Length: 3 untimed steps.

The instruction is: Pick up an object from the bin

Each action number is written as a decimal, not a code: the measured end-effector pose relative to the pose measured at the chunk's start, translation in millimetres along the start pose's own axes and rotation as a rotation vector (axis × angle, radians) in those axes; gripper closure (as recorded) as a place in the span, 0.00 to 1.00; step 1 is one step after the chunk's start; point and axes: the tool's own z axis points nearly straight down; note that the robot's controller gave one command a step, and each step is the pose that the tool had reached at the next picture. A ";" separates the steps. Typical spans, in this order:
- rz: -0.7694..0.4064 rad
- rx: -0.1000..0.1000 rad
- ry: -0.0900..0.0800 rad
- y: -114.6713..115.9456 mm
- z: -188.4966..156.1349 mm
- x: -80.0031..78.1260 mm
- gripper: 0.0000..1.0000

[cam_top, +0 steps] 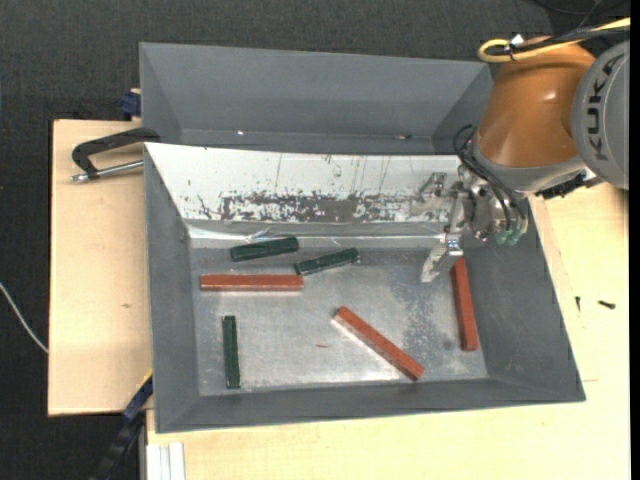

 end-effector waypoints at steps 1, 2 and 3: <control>0.000 0.000 0.000 0.0 0.0 0.0 0.00; -0.130 0.003 -0.010 16.2 26.8 20.2 0.00; -0.259 -0.002 0.004 30.7 68.4 34.8 0.00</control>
Offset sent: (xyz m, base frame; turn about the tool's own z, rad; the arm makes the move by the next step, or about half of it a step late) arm -0.0554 0.0437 -0.0733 -0.3165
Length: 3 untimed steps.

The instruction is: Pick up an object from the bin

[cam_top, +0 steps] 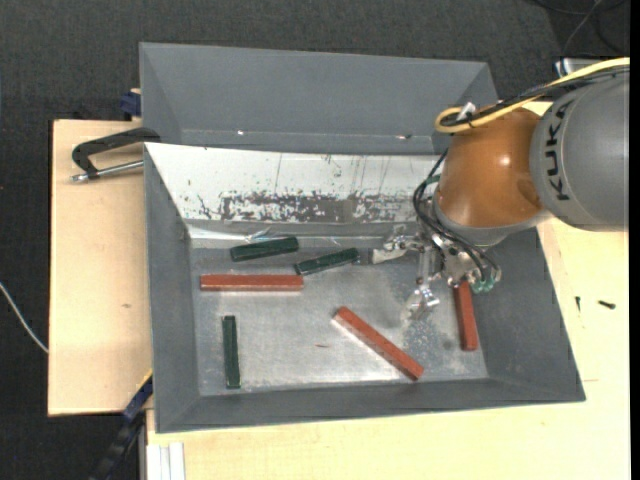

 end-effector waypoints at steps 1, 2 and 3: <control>0.240 -0.001 0.011 31.1 21.7 23.7 1.00; 0.240 -0.001 0.010 31.0 21.7 23.4 1.00; 0.240 0.001 -0.002 18.8 -31.7 22.1 1.00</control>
Offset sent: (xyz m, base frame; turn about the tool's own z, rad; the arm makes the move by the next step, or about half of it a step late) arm 0.0000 0.0000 0.0000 0.0000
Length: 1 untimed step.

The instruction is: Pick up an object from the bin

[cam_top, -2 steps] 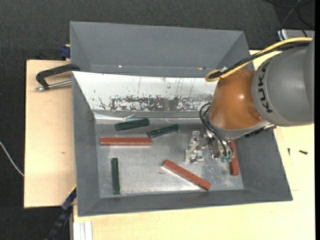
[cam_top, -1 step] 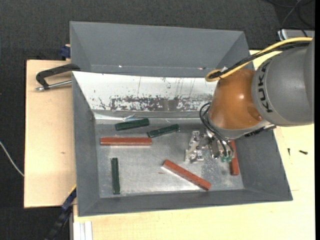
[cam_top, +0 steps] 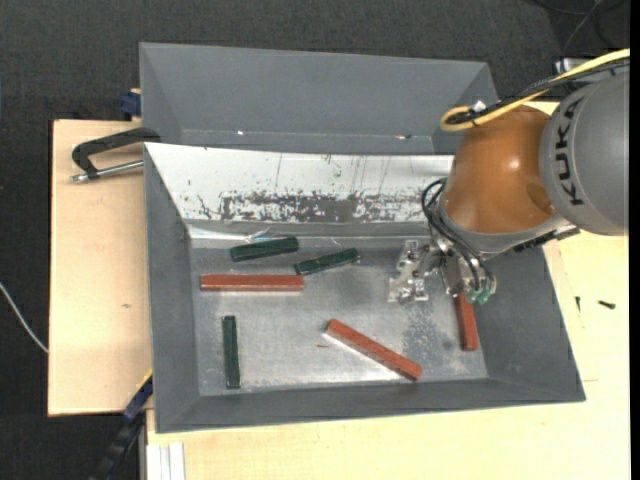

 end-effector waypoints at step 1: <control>-0.014 0.001 -0.007 -6.2 -162.9 -11.8 1.00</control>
Offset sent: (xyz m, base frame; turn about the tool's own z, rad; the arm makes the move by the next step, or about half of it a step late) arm 0.0000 0.0000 0.0000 0.0000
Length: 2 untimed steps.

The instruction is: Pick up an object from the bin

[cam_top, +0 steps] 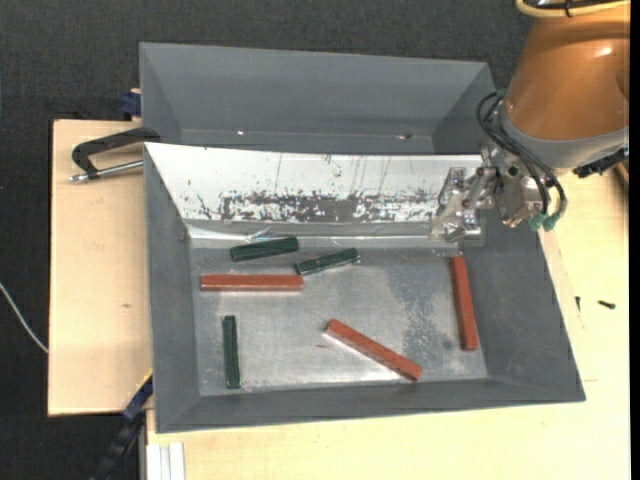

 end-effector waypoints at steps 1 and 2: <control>0.000 0.000 0.001 0.1 0.3 0.2 1.00; 0.155 -0.001 0.013 14.9 102.1 5.8 0.00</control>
Offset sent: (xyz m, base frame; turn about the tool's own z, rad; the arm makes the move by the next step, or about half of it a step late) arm -0.0049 0.0133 -0.0997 0.1556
